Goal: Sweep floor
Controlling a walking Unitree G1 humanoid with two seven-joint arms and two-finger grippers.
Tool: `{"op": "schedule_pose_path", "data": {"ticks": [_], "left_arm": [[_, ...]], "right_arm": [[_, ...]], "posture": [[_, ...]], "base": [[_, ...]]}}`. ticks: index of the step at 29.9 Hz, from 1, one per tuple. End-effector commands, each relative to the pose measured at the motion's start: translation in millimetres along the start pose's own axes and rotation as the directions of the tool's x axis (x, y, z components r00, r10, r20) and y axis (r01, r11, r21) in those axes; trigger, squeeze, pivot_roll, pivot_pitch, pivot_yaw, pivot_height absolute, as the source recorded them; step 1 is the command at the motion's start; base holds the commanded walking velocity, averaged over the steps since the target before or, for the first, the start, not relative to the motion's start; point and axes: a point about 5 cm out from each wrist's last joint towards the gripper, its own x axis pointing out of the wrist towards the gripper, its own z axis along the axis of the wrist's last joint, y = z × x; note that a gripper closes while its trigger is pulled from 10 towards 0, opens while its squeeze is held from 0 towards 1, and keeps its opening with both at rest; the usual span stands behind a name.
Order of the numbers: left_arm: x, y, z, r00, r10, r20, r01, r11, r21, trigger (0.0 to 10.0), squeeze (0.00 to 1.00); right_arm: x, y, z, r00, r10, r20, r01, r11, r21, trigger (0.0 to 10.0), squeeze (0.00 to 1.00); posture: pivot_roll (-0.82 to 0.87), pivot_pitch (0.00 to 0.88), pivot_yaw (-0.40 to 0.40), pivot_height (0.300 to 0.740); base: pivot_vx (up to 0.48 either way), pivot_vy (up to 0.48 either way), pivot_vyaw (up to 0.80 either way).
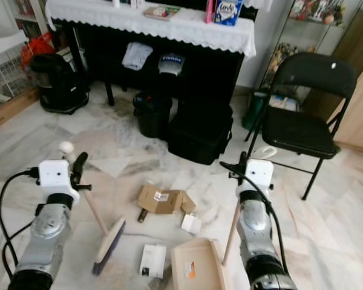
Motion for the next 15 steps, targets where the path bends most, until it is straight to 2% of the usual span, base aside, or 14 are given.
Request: {"op": "schedule_pose_path", "data": {"ticks": [1,15], "left_arm": [[5.8,-3.2,12.0,0.998,-0.01,0.056,0.01,1.0,0.0,10.0,0.0],[7.8,-5.1,12.6,0.998,-0.024,0.059,0.024,1.0,-0.001,10.0,0.0]], "right_arm": [[5.8,-8.3,9.4,0.999,-0.027,0.044,0.027,1.0,0.001,10.0,0.0],[4.6,-15.5,7.5,0.998,-0.049,0.04,0.049,0.999,-0.008,10.0,0.0]], "posture": [[0.11,0.0,-0.042,0.74],[0.11,0.0,-0.038,0.74]], "base": [[0.0,0.0,0.0],[0.0,0.0,0.0]]}}
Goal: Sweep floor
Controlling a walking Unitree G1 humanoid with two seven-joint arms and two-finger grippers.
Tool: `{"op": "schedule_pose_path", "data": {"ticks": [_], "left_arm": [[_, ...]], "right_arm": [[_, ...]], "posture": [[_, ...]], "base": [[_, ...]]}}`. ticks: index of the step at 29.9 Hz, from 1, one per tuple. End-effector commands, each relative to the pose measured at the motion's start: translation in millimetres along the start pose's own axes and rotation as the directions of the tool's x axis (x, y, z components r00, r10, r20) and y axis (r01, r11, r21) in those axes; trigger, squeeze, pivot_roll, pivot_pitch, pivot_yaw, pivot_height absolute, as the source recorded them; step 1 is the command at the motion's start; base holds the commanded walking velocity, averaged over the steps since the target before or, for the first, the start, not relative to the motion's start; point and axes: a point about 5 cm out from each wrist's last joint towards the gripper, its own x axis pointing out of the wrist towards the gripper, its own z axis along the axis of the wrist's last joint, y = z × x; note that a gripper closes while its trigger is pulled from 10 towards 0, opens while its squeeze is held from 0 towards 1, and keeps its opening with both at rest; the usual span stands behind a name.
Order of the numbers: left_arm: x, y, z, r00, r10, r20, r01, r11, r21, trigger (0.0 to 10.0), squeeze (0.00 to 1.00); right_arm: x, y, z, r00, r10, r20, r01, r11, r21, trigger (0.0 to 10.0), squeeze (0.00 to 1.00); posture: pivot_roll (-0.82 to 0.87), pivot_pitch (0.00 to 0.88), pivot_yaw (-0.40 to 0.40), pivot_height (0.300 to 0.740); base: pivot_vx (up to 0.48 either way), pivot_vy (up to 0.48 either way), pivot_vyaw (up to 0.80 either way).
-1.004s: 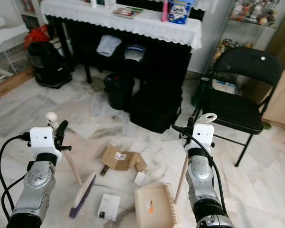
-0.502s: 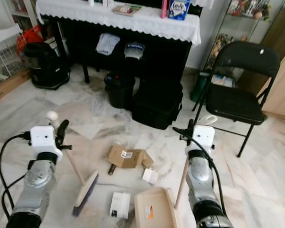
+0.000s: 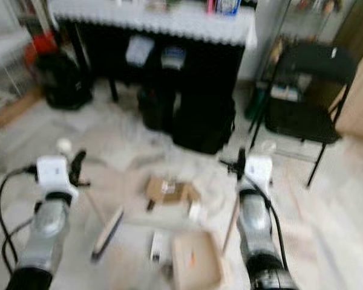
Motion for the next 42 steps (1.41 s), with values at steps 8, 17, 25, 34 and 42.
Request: {"op": "schedule_pose_path", "data": {"ticks": [8,17,25,34,42], "left_arm": [[3.3,-1.2,8.5,0.999,-0.002,0.043,0.002,1.0,-0.009,10.0,0.0],[3.6,-0.7,9.0,0.999,-0.002,0.042,0.002,1.0,0.004,10.0,0.0],[4.1,-0.4,8.8,0.999,0.0,0.042,0.0,1.0,0.006,10.0,0.0],[5.6,-1.2,10.0,0.999,0.0,0.049,0.0,1.0,0.004,10.0,0.0],[4.9,-1.2,9.3,0.999,0.002,0.046,-0.002,1.0,0.002,10.0,0.0]], "right_arm": [[5.4,-8.9,7.6,0.999,-0.027,0.035,0.027,1.0,-0.01,10.0,0.0],[4.8,-8.8,7.7,0.999,-0.03,0.037,0.03,0.999,-0.011,10.0,0.0],[4.5,-9.1,7.1,0.999,-0.03,0.035,0.031,0.999,-0.013,10.0,0.0],[5.2,-9.2,7.5,0.999,-0.03,0.036,0.031,0.999,-0.012,10.0,0.0],[5.0,-10.8,7.4,0.999,-0.033,0.036,0.034,0.999,-0.017,10.0,0.0]], "posture": [[0.11,0.0,-0.035,0.74],[0.11,0.0,-0.034,0.74],[0.11,0.0,-0.033,0.74],[0.11,0.0,-0.032,0.74],[0.11,0.0,-0.034,0.74]], "base": [[0.0,0.0,0.0],[0.0,0.0,0.0],[0.187,0.0,0.0],[0.25,0.0,0.0],[0.0,0.0,0.0]]}}
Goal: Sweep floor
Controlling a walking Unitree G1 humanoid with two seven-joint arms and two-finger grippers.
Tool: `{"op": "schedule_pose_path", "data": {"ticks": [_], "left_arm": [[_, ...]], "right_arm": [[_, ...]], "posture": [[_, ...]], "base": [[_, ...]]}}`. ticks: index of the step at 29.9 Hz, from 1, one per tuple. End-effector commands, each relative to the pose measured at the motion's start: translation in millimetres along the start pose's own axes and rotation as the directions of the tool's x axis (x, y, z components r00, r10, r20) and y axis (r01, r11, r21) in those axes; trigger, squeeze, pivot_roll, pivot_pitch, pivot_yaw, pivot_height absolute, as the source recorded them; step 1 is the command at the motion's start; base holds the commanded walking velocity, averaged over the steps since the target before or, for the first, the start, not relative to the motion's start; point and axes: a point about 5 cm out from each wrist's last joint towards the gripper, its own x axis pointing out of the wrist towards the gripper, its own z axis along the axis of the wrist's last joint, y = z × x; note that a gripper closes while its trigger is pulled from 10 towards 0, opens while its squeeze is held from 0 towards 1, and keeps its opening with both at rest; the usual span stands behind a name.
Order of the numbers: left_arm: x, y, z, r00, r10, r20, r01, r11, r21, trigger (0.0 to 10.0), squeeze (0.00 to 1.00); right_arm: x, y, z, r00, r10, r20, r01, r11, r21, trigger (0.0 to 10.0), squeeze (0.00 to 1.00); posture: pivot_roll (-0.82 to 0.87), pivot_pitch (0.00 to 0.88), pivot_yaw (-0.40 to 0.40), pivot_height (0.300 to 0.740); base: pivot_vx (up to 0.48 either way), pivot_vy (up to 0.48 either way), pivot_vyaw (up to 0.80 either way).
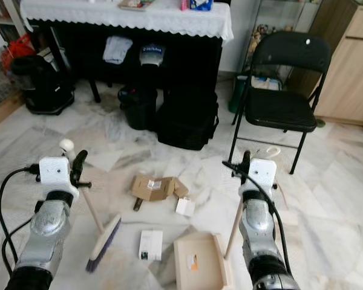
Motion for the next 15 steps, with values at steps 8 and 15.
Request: {"op": "schedule_pose_path", "data": {"ticks": [8,15], "left_arm": [[1.3,4.8,6.5,0.999,0.021,0.035,-0.022,1.0,0.013,10.0,0.0],[0.8,5.6,5.8,0.999,0.026,0.033,-0.027,1.0,0.014,10.0,0.0]], "right_arm": [[3.8,0.0,6.3,1.0,0.003,0.028,-0.003,1.0,0.001,10.0,0.0],[3.8,0.2,6.4,1.0,0.005,0.028,-0.005,1.0,0.001,10.0,0.0]], "posture": [[0.11,0.0,-0.038,0.74],[0.11,0.0,-0.038,0.74]], "base": [[0.275,0.0,0.0],[0.284,0.0,0.0]]}}
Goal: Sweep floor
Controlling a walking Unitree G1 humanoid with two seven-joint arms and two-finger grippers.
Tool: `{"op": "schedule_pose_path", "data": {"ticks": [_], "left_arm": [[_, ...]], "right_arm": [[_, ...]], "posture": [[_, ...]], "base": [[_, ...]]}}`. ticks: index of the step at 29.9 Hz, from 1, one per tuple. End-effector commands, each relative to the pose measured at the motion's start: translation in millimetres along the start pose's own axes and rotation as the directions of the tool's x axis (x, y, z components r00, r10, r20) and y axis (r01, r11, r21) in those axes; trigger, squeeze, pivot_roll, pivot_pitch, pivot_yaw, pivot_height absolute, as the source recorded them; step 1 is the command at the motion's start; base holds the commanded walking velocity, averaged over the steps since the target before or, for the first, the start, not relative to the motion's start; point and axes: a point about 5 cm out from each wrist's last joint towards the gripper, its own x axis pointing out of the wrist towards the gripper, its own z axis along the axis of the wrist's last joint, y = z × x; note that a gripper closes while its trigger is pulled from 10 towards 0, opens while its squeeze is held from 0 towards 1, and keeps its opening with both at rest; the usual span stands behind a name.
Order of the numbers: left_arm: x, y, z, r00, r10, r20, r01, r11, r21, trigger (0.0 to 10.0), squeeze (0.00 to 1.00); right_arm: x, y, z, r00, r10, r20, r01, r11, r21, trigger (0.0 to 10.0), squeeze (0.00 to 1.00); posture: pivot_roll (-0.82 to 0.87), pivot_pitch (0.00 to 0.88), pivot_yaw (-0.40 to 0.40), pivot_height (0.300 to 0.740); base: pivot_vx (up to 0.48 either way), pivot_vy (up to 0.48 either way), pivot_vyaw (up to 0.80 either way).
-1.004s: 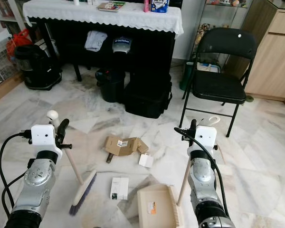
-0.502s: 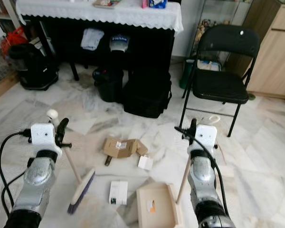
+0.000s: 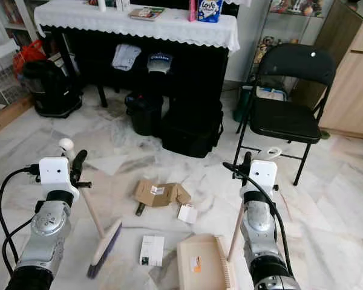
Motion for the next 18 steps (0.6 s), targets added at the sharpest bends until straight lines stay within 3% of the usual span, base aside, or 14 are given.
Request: {"op": "schedule_pose_path", "data": {"ticks": [1,10,18], "left_arm": [[2.7,2.1,8.1,0.999,0.005,0.041,-0.006,1.0,0.01,10.0,0.0],[2.6,1.3,7.5,0.999,0.007,0.04,-0.007,1.0,0.008,10.0,0.0],[0.3,2.0,4.9,0.999,0.007,0.032,-0.007,1.0,0.015,10.0,0.0]], "right_arm": [[3.8,-1.1,6.4,1.0,-0.005,0.027,0.004,1.0,0.005,10.0,0.0],[4.4,-0.8,7.0,1.0,-0.001,0.027,0.001,1.0,0.0,10.0,0.0],[2.8,-2.4,4.8,1.0,-0.006,0.02,0.006,1.0,-0.001,10.0,0.0]], "posture": [[0.11,0.0,-0.038,0.74],[0.11,0.0,-0.041,0.74],[0.11,0.0,-0.041,0.74]], "base": [[0.3,0.0,0.0],[0.301,0.0,0.0],[0.0,0.0,0.0]]}}
